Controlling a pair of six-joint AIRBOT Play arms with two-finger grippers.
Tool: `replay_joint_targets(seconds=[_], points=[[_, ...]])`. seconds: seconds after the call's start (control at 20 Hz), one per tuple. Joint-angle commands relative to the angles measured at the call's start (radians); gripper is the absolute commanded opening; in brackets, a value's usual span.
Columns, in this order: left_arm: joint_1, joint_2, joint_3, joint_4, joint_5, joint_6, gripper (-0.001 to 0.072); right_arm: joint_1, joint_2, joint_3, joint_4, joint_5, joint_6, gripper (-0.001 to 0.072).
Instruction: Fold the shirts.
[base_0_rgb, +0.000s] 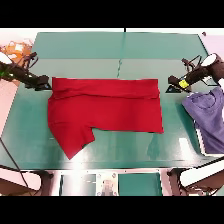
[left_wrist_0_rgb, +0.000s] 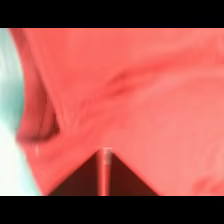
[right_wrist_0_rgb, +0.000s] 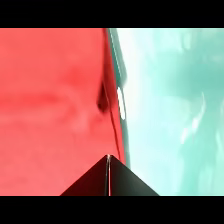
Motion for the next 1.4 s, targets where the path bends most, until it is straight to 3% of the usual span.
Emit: replay_joint_targets(seconds=[0.0,0.15,0.35,0.45,0.5,0.55,0.6,0.65,0.85,1.25,1.3,1.35], points=[[-0.001,0.032,0.046,0.065,-0.191,-0.126,0.0022,-0.009,0.117,-0.117,-0.037,0.057,0.026,0.0015],[-0.001,0.149,-0.045,0.106,-0.211,-0.150,0.0022,-0.014,0.299,-0.371,-0.036,-0.001,0.032,0.0014],[-0.001,0.490,-0.439,0.137,-0.086,-0.185,0.0022,-0.016,0.608,-0.775,-0.036,-0.104,0.145,0.0015],[-0.001,0.672,-0.654,0.139,-0.017,-0.261,0.0023,-0.016,0.748,-0.959,-0.010,-0.162,0.204,0.0018],[-0.001,0.734,-0.736,0.138,0.011,-0.286,0.0025,-0.016,0.801,-1.033,0.021,-0.204,0.220,0.0069],[-0.001,0.778,-0.809,0.138,0.039,-0.303,0.0066,-0.016,0.843,-1.099,0.067,-0.247,0.224,0.0229],[-0.001,0.805,-0.878,0.138,0.064,-0.320,0.0351,-0.016,0.867,-1.151,0.117,-0.283,0.224,0.0387],[-0.001,0.808,-0.938,0.135,0.076,-0.342,0.0449,-0.014,0.875,-1.196,0.165,-0.325,0.223,0.0432],[-0.002,0.803,-1.123,0.079,0.164,-0.344,0.0449,-0.008,0.872,-1.317,0.322,-0.486,0.223,0.0432],[-0.002,0.802,-1.298,-0.143,0.472,-0.319,0.0443,0.134,0.816,-1.332,0.485,-0.756,0.224,0.0430],[-0.002,0.802,-1.298,-0.180,0.505,-0.289,0.0352,0.139,0.802,-1.332,0.504,-0.768,0.224,0.0429],[-0.002,0.802,-1.299,-0.214,0.532,-0.262,0.0351,0.140,0.794,-1.332,0.519,-0.772,0.224,0.0397]])
